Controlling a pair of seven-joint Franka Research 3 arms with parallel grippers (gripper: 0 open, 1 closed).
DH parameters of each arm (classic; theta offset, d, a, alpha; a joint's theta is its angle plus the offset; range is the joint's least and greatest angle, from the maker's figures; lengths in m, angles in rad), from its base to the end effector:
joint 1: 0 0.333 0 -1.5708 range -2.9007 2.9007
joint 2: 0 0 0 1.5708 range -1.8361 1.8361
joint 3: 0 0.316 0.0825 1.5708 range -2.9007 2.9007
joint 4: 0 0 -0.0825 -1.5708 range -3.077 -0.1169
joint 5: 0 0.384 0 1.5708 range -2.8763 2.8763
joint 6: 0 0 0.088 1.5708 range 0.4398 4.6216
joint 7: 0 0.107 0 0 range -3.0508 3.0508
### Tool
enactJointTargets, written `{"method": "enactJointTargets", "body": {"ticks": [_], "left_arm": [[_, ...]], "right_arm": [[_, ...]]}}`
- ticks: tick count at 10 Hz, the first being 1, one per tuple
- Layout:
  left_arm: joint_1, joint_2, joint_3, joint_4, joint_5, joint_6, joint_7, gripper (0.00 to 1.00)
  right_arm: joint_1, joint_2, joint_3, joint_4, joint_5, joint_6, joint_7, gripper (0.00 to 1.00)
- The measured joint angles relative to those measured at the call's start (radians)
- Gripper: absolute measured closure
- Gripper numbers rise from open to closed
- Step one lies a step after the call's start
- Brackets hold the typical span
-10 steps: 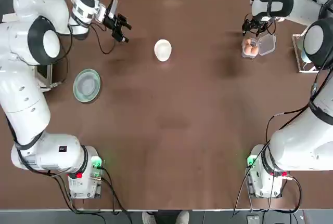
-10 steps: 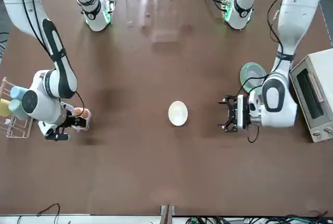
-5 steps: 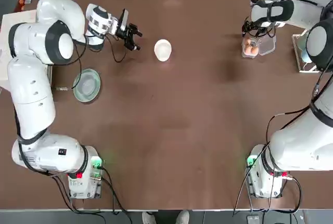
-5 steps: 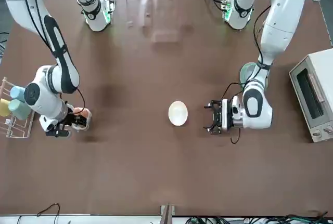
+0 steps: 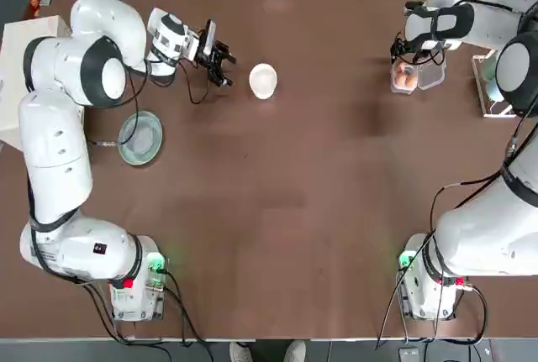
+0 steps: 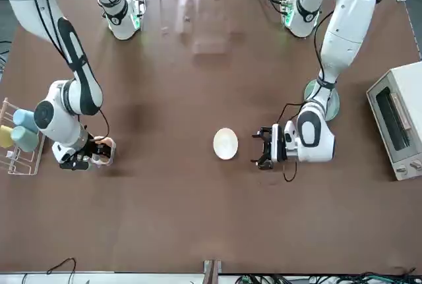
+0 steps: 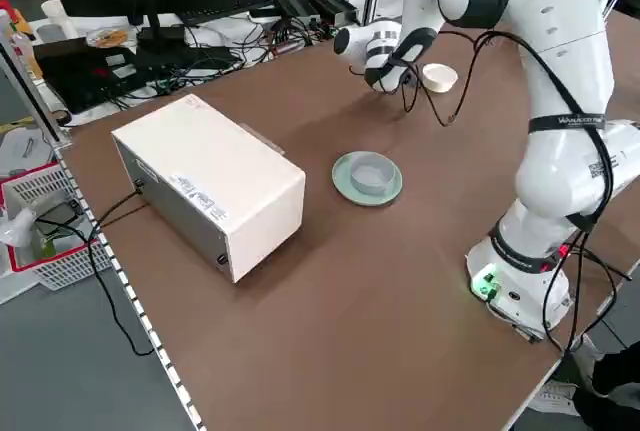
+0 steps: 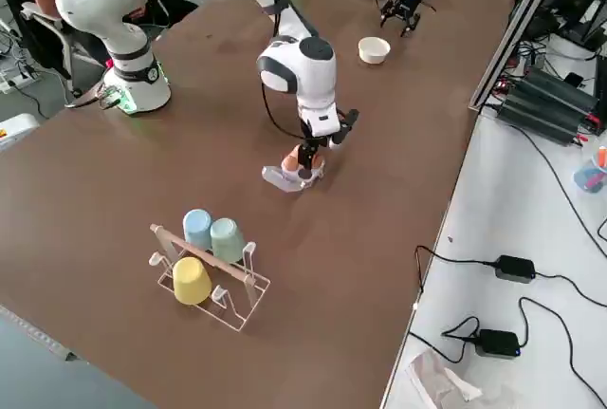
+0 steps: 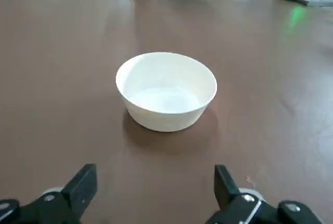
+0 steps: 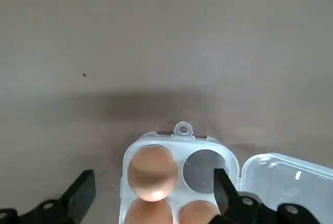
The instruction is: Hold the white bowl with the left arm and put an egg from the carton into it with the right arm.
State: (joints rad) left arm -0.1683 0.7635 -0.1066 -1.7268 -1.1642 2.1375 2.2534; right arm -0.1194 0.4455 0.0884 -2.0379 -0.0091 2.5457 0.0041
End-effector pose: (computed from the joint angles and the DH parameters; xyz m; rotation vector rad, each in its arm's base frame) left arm 0.6110 -0.2086 0.1391 1.5460 -1.6699 0.7240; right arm 0.6051 -0.0199 0.2290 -3.1079 0.0583 -0.1003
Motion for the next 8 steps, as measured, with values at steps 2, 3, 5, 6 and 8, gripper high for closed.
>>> {"method": "enactJointTargets", "body": {"ticks": [2,3,5,6,8], "left_arm": [[-0.027,0.011,0.0,-0.001,0.0,0.023,0.0,0.0],[-0.039,0.019,0.0,-0.001,0.0,0.025,0.004,0.0],[-0.055,0.03,0.0,-0.001,0.0,0.045,0.013,0.0],[-0.058,0.03,0.0,-0.001,-0.005,0.054,0.014,0.0],[-0.071,0.03,0.0,0.001,-0.032,0.063,0.019,0.0]], "right_arm": [[0.0,0.0,-0.001,-0.001,0.0,0.012,0.0,0.0],[0.0,0.002,-0.002,-0.003,0.0,0.018,-0.001,0.0],[0.0,0.013,-0.002,-0.009,0.0,0.036,-0.002,0.01],[0.0,0.016,-0.002,-0.013,0.0,0.039,-0.003,0.02],[0.002,0.023,-0.001,-0.015,0.0,0.042,-0.006,0.05]]}}
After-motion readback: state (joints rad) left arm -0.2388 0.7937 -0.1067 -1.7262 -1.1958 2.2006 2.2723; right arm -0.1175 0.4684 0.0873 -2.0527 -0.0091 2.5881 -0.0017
